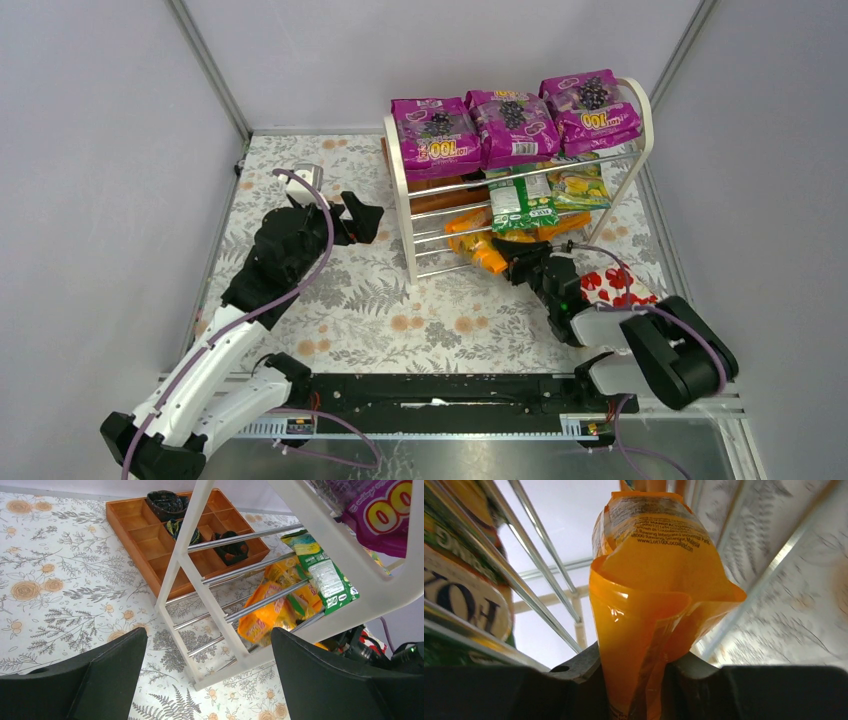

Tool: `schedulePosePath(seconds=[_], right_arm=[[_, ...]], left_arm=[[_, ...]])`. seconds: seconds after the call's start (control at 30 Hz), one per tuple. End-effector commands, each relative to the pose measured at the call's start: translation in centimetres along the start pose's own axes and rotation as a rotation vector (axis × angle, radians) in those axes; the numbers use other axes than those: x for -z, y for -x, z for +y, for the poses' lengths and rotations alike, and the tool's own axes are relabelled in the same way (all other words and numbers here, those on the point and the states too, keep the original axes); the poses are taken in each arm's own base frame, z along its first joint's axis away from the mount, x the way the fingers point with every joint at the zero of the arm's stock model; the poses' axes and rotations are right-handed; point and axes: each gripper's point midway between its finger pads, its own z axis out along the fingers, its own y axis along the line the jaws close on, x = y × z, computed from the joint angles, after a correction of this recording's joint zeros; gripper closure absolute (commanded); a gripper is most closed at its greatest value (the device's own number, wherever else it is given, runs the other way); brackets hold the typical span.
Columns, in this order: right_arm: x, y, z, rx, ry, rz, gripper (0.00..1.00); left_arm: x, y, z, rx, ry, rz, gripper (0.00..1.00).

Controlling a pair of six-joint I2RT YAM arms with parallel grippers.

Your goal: Place and organize the candy bags onto the shelf

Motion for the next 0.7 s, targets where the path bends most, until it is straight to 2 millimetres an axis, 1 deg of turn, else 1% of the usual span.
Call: schedulePosePath(seconds=[0.0,0.2,0.27,0.4,0.53,0.67], right_arm=[[-0.2,1.0,12.2,-0.039,0.445,-0.052,0.73],[-2.8,2.4,12.4,0.016,0.441,-0.145,0.73],[-3.7,3.1,11.7,0.021,0.424,-0.174,0.73],[-4.9,4.0,11.1,0.014,0.443,-0.203,0.73],[-5.8,4.8,10.3,0.027,0.449,-0.234,0.73],[-6.5,5.2,9.0,0.061,0.414,-0.254,0.73]], left_arm=[[0.1,0.6,-0.5,-0.018,-0.019,-0.035,0.01],[0.1,0.5,-0.7,-0.026,-0.018,-0.033,0.01],[0.2,0.5,-0.8,-0.028,-0.022,-0.031,0.01],[0.2,0.3,-1.0,-0.033,-0.026,-0.026,0.01],[0.2,0.2,-1.1,-0.035,-0.028,-0.024,0.01],[0.1,0.1,-1.2,-0.036,-0.028,-0.020,0.01]])
